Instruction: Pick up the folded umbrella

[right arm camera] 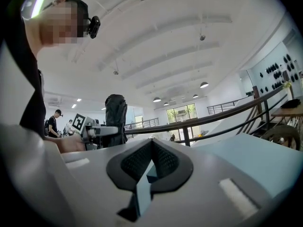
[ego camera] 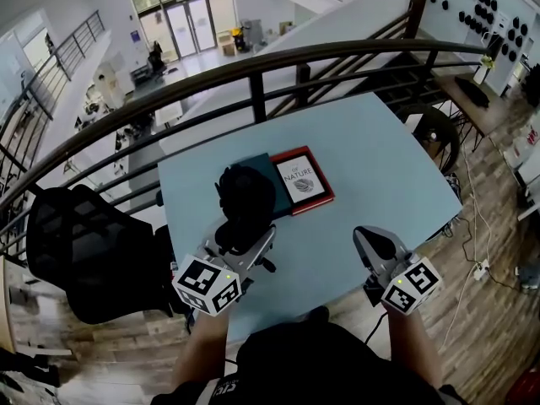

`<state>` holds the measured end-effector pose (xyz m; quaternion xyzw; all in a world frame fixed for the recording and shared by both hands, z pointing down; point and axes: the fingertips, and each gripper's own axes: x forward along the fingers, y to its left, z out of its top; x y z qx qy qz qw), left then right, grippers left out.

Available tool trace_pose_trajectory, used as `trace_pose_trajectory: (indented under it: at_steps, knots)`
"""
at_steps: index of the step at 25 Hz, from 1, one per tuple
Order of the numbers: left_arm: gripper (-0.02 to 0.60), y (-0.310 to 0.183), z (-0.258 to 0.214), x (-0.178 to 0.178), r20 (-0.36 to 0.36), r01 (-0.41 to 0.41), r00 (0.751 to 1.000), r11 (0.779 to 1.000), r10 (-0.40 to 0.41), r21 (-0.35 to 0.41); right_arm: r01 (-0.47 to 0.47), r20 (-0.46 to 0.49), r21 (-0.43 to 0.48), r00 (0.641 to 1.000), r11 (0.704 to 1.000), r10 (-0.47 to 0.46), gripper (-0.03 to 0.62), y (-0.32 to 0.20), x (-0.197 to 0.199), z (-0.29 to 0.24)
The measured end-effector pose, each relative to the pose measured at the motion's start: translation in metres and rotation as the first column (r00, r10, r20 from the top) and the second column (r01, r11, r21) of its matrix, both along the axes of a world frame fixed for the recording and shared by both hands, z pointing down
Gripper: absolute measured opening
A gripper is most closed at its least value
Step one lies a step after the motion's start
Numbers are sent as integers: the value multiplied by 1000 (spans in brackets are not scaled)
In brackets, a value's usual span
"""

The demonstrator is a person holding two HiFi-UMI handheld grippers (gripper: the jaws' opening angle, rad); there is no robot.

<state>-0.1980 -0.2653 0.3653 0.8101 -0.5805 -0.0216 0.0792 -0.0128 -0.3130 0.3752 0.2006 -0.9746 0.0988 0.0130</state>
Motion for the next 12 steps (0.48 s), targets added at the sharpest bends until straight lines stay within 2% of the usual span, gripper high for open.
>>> trace_pose_trajectory:
  at_steps: [12]
  knots:
    - [267, 4, 11, 3, -21, 7, 1000, 1000, -7, -31, 16, -5, -37, 1000, 999, -16, -2, 8, 0, 14]
